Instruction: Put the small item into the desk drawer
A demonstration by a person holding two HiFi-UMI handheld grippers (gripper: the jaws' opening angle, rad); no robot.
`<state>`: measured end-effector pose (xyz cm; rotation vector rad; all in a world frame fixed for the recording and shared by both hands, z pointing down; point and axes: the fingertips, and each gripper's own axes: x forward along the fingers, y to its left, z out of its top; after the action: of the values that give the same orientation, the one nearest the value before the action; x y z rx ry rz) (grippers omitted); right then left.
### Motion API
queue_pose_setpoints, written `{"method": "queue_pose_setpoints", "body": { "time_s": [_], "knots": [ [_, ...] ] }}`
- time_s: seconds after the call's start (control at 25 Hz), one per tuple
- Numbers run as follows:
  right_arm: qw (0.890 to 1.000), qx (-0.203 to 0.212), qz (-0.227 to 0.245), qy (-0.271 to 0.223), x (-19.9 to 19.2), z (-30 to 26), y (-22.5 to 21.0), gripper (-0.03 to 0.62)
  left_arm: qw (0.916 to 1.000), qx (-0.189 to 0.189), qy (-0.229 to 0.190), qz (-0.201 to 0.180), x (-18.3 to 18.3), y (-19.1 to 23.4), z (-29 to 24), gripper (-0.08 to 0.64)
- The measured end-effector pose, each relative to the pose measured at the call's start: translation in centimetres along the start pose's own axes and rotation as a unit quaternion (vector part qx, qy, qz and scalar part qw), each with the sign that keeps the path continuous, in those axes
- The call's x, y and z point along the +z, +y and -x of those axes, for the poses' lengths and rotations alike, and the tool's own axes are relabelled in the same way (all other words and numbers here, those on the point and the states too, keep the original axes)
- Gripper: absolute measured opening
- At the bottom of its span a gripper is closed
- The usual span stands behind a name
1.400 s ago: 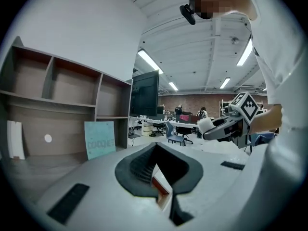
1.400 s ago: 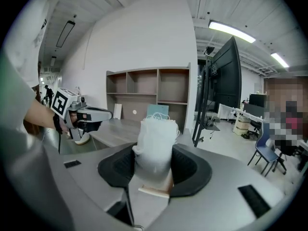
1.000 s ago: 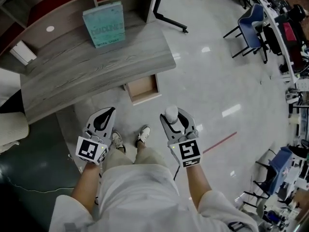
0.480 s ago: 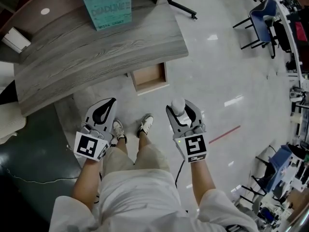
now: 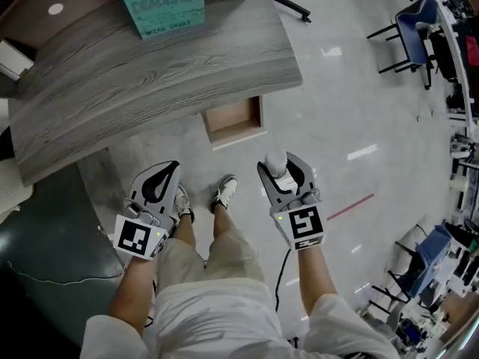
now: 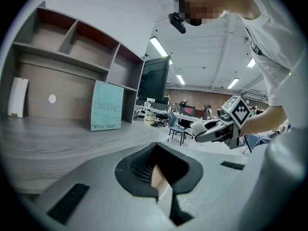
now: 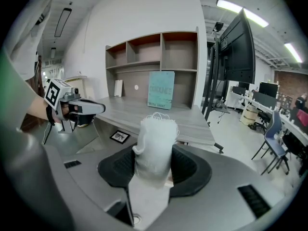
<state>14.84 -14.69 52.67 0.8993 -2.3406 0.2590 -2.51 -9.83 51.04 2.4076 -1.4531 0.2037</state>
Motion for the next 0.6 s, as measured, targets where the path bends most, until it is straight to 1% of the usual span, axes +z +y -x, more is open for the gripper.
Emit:
{"method": "queue_pose_setpoints", "body": {
  "time_s": [0.28,0.44,0.6],
  "knots": [
    [0.999,0.003,0.037,0.024,-3.4,-3.9,-1.1,0.178,1.0000,0.002,0.005,-0.002,-2.8,0.8,-2.2,0.005],
    [0.997,0.007,0.060,0.039,-4.5,-5.5,-1.5,0.178,1.0000,0.006,0.005,0.004,-2.9,0.5,-2.6,0.006],
    [0.995,0.015,0.087,0.051,-5.4,-7.1,-1.6,0.178,0.9998,0.005,0.021,0.000,-4.0,0.4,-2.6,0.005]
  ]
}}
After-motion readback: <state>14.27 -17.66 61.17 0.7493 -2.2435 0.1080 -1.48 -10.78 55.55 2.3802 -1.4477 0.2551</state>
